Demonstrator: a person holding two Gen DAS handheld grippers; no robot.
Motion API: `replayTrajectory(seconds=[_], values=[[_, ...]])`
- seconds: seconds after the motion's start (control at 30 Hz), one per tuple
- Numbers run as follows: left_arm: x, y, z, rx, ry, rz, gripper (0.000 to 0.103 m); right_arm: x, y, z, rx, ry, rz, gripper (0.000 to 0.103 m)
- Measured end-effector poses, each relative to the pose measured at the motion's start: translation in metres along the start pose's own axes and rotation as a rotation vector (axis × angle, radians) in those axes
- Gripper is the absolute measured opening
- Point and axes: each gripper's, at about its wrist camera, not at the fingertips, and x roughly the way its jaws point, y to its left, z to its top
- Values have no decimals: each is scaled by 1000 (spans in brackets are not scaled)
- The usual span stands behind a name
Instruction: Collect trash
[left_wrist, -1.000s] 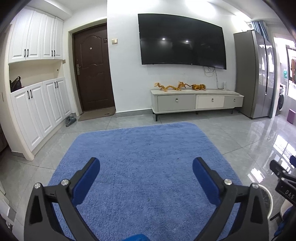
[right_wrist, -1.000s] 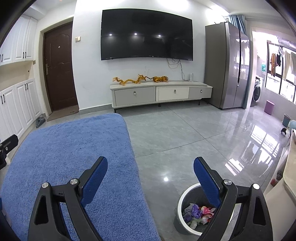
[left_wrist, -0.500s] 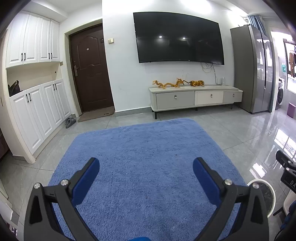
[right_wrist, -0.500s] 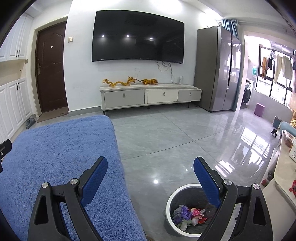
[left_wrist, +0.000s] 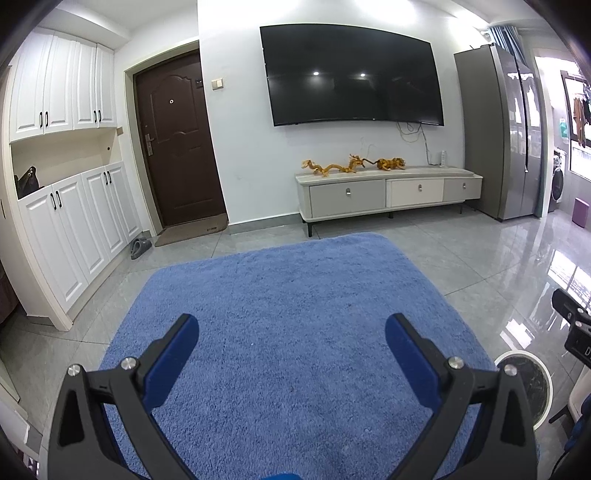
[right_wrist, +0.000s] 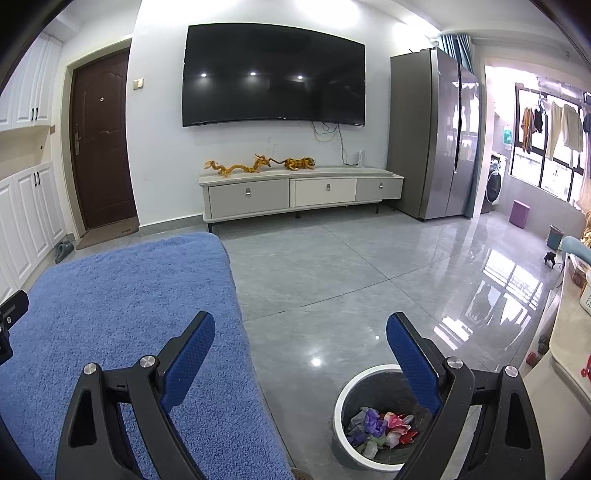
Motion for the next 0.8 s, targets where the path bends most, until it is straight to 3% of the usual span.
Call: replayTrajectory(seconds=[0.8], values=[[-4,-4,-1,22,0,-9,102,-3,3,0,-3,3,-7,93]])
